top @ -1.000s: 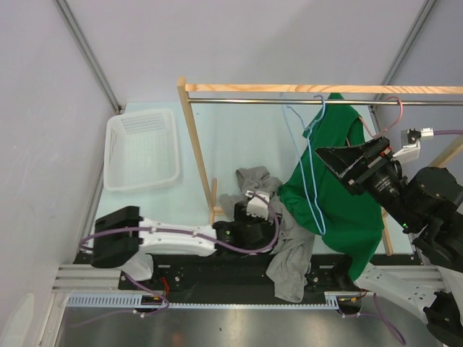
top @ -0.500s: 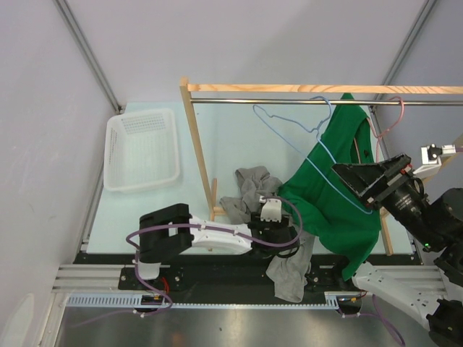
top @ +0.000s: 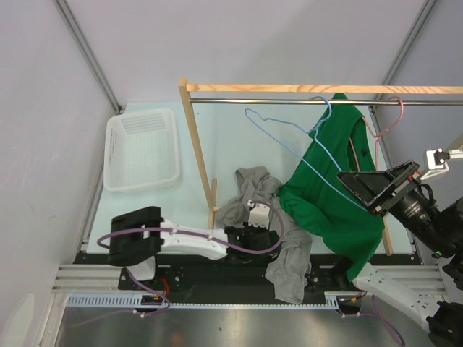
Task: Remove the t-shirt from the hanger
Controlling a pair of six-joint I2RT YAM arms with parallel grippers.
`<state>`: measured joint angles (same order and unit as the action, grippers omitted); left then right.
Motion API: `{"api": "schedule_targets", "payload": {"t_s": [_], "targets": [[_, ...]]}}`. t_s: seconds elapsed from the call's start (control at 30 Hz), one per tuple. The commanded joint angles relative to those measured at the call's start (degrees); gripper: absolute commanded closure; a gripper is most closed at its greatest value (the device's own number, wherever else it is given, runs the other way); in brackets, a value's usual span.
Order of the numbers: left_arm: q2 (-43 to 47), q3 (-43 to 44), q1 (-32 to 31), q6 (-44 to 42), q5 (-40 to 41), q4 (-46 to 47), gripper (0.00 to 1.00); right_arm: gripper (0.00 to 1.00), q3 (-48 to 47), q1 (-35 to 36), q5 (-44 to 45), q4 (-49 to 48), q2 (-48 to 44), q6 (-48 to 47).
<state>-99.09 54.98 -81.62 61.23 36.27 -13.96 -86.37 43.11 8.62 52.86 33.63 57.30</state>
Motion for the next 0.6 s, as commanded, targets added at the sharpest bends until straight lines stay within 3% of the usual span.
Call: {"api": "schedule_targets", "payload": {"t_s": [0.0,0.1,0.33,0.57], "targets": [[10.9,-3.3,-3.5,-7.3,-5.2,0.9,1.0,0.0,-2.0,-0.7,-4.7,-0.7,1.5,-2.5],[16.2,-5.8,-5.1,-9.2,-5.3,0.2,1.0,0.0,-2.1,-0.7,-4.1,-0.8,0.6,-2.8],[40.6,-17.4,-6.4,-12.0,-10.2,1.1,1.0,0.0,-2.1,-0.9,-3.3,-0.6,-0.7,-4.1],[58.9,-19.6,-6.4,-15.0,-14.5,-8.5,1.0,0.0,-2.1,-0.9,-3.8,-0.6,0.2,-6.1]]}}
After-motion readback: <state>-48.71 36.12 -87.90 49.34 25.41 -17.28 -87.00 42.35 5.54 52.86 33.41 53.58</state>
